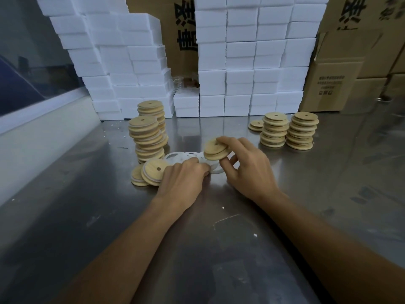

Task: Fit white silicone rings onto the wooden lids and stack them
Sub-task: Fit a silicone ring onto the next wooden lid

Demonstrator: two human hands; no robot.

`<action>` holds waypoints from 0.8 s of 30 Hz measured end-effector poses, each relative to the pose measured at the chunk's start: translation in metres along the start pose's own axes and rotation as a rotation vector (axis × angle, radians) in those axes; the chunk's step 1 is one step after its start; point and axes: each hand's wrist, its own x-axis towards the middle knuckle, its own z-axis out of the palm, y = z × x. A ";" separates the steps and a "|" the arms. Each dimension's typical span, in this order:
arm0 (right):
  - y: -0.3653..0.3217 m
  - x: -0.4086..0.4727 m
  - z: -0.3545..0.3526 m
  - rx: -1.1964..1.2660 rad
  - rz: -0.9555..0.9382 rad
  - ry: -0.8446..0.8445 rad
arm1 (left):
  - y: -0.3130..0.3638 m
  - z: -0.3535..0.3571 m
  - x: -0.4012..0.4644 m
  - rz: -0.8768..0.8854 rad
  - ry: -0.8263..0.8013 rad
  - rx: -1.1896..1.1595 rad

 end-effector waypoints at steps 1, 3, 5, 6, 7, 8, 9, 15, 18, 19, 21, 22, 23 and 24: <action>0.000 0.000 0.000 0.000 0.013 0.000 | 0.000 0.000 0.000 0.007 0.001 -0.003; 0.002 0.000 0.000 0.021 0.043 0.008 | 0.000 -0.001 0.000 0.025 0.008 -0.021; 0.005 0.001 0.000 0.064 0.086 0.033 | -0.001 -0.001 0.000 0.044 0.019 -0.042; 0.007 0.002 0.000 0.089 0.116 0.045 | -0.002 -0.001 0.000 0.054 0.021 -0.050; 0.008 0.002 -0.001 0.117 0.149 0.054 | -0.002 -0.002 0.000 0.063 0.020 -0.060; 0.009 0.002 -0.001 0.151 0.179 0.059 | -0.002 -0.002 0.001 0.071 0.016 -0.071; 0.009 0.002 -0.002 0.190 0.203 0.061 | -0.002 -0.002 0.001 0.074 0.012 -0.082; 0.007 0.002 -0.006 0.404 0.396 0.073 | -0.002 -0.005 0.003 0.058 -0.058 -0.156; 0.007 0.004 -0.008 0.469 0.494 0.083 | -0.001 -0.005 -0.001 0.034 -0.041 -0.258; 0.006 0.004 -0.008 0.486 0.515 0.070 | -0.001 -0.005 -0.002 0.024 0.007 -0.318; 0.005 0.004 -0.011 0.502 0.503 0.034 | 0.000 -0.004 -0.006 0.009 0.124 -0.462; 0.003 0.003 -0.012 0.515 0.474 0.006 | 0.001 -0.005 -0.007 -0.006 0.177 -0.553; 0.000 0.003 -0.012 0.536 0.440 -0.030 | 0.004 -0.005 -0.009 -0.034 0.220 -0.647; -0.004 0.002 -0.013 0.556 0.407 -0.072 | 0.007 -0.007 -0.010 -0.070 0.247 -0.727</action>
